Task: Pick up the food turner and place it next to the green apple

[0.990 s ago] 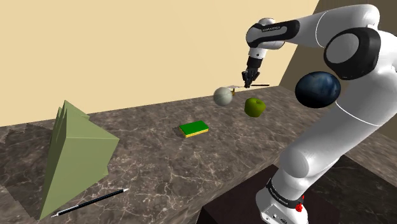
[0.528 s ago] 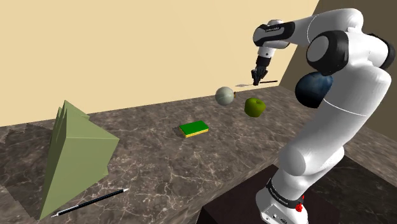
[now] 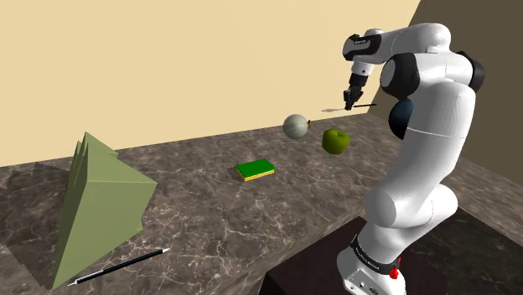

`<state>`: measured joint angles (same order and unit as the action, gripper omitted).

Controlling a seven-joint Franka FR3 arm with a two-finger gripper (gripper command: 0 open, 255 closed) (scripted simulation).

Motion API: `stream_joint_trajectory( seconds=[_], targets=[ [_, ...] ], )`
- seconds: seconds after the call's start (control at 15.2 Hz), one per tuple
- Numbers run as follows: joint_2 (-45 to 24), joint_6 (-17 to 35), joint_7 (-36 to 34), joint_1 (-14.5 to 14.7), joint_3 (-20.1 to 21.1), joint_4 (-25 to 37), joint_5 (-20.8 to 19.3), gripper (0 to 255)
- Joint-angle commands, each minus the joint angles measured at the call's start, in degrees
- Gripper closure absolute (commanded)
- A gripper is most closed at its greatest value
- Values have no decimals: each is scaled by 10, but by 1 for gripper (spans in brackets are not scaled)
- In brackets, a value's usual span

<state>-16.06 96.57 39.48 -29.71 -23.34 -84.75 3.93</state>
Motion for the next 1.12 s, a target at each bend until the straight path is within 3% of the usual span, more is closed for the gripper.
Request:
stream_joint_trajectory(
  seconds=[0.0, 0.13, 1.06],
  targets=[
    [-39, -14, 25, -22, -5, 50, 15, 255],
    [-75, -30, 44, -45, -7, 101, 28, 255],
    [-76, 77, 45, -36, -4, -7, 30, 255]
  ],
)
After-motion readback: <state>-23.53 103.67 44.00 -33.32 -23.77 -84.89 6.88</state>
